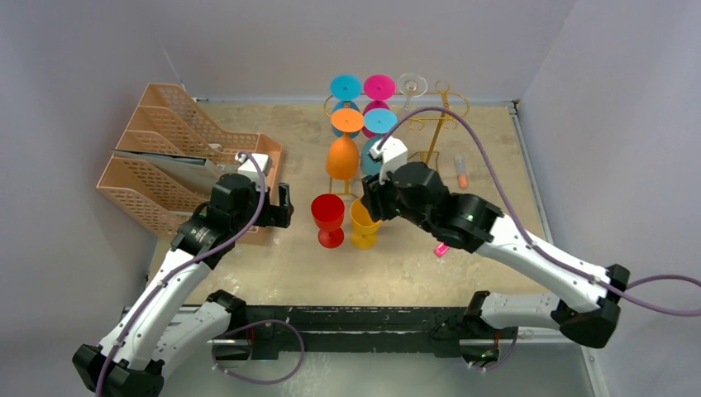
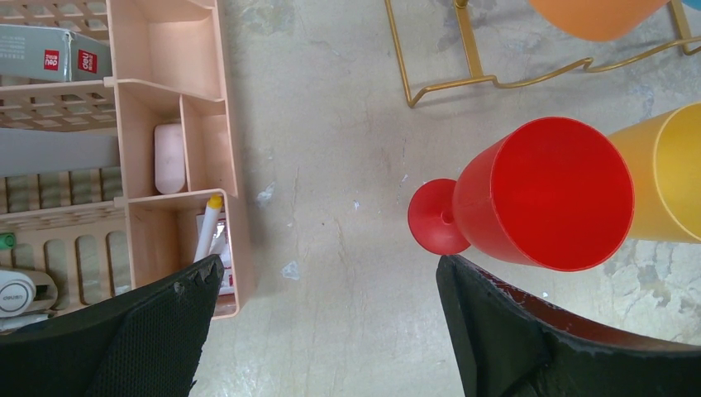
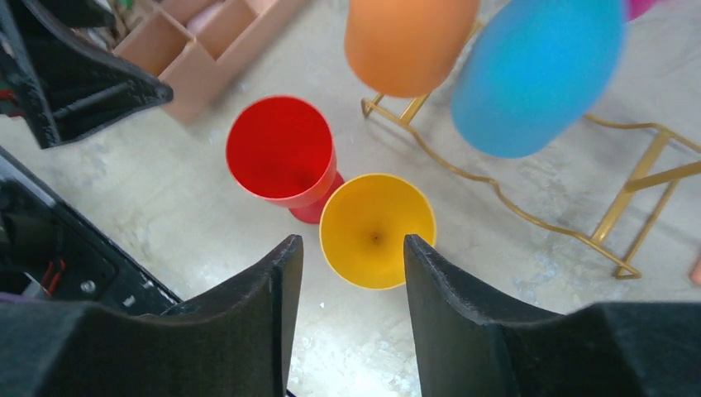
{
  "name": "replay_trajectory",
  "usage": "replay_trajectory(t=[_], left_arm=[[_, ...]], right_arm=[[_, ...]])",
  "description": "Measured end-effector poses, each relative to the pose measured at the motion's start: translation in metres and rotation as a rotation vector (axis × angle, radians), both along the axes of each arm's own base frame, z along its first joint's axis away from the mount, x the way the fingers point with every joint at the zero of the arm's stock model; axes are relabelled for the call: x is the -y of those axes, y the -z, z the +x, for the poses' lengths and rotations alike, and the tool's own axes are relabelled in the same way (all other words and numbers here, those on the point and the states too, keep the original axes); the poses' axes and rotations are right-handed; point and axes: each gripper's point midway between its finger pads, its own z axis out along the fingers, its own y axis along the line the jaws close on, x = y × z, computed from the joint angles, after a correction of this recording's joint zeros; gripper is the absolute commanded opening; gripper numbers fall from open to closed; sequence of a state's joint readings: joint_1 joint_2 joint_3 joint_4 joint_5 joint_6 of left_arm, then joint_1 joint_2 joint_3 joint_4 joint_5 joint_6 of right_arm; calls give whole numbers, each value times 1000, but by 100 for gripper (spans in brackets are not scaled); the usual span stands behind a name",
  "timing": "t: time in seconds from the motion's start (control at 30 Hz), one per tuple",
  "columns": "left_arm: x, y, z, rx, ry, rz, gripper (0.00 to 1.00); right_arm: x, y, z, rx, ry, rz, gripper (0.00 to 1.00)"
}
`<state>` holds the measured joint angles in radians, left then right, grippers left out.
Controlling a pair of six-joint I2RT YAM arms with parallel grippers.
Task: Take the wine glass off the wine glass rack
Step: Place the wine glass at the center of the board, then pick up the wine glass from the wine rack.
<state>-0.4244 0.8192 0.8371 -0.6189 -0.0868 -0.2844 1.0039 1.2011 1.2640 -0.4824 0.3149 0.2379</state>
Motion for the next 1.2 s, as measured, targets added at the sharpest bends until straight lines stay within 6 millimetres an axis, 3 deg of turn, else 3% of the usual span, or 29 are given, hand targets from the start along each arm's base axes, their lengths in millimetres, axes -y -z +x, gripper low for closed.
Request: replay_trajectory(t=[0.2,0.57,0.73,0.9,1.2], left_arm=[[0,0,0,1,0,-1,100],[-2,0,1,3,-8,5,100],[-2,0,1,5,-12,7,100],[-2,0,1,2,-12,9,100],[-2,2,2,-4,-12,11,100]], right_arm=[[30,-45,-2,68,101,140,66],[69,-61,40,-44,308,345,70],[64,-87,68,-95,339,485,68],[55,-99,86,-130,349,567,57],[44,-94,123,-151,413,586,52]])
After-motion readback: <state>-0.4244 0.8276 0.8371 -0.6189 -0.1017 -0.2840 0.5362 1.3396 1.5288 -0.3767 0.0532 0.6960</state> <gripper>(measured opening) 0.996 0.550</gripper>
